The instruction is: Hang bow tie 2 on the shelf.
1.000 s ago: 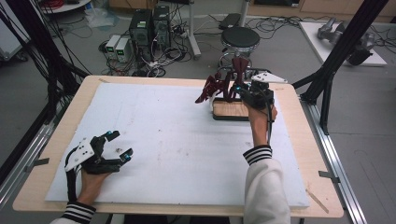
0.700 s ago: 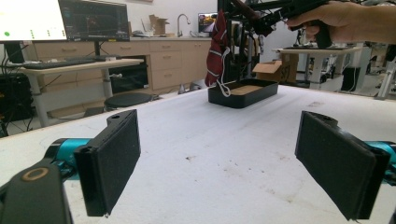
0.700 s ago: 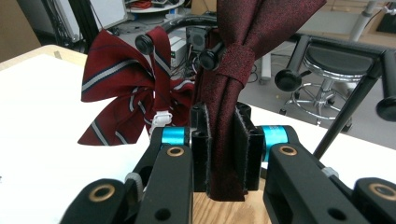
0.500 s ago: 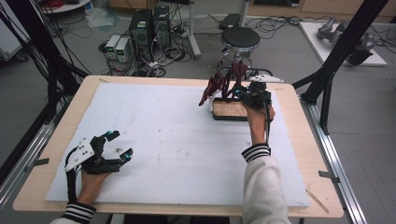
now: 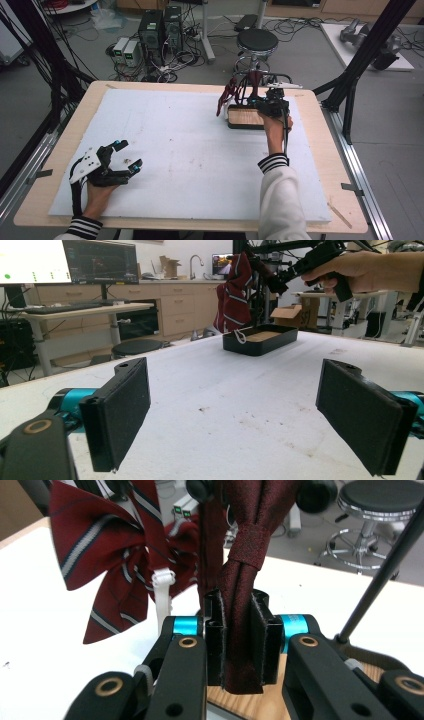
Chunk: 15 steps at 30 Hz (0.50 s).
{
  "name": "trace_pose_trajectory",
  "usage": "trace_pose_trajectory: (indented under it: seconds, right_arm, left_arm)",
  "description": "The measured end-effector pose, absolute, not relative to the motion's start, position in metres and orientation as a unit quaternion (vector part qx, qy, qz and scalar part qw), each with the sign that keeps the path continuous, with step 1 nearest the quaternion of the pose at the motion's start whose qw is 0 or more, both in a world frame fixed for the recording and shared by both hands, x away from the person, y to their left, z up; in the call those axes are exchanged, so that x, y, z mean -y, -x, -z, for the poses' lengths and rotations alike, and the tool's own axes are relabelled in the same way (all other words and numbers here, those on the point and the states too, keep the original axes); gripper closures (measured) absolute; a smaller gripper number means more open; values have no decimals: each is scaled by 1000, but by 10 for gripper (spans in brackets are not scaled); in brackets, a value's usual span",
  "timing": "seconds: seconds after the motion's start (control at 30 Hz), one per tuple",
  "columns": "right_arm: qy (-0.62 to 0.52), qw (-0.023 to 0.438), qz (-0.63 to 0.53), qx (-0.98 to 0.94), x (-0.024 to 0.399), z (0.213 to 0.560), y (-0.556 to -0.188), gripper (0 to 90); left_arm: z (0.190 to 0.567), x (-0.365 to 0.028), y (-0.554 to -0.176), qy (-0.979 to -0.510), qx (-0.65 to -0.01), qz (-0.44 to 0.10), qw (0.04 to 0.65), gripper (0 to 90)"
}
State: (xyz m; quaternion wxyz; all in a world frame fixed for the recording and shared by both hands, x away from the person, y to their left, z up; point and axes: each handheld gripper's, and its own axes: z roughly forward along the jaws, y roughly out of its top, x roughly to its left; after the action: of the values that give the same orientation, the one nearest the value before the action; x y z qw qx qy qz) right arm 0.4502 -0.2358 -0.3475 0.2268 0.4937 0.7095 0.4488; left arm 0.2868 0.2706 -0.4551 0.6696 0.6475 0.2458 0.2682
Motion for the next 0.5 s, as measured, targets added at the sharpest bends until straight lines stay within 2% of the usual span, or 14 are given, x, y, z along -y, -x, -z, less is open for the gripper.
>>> trace_pose_trajectory:
  seconds: [0.5]
  right_arm:
    - [-518, 201, -423, -716, 239, 354, -453, 797]
  left_arm:
    - [455, -271, -287, -648, -245, -269, 669, 145]
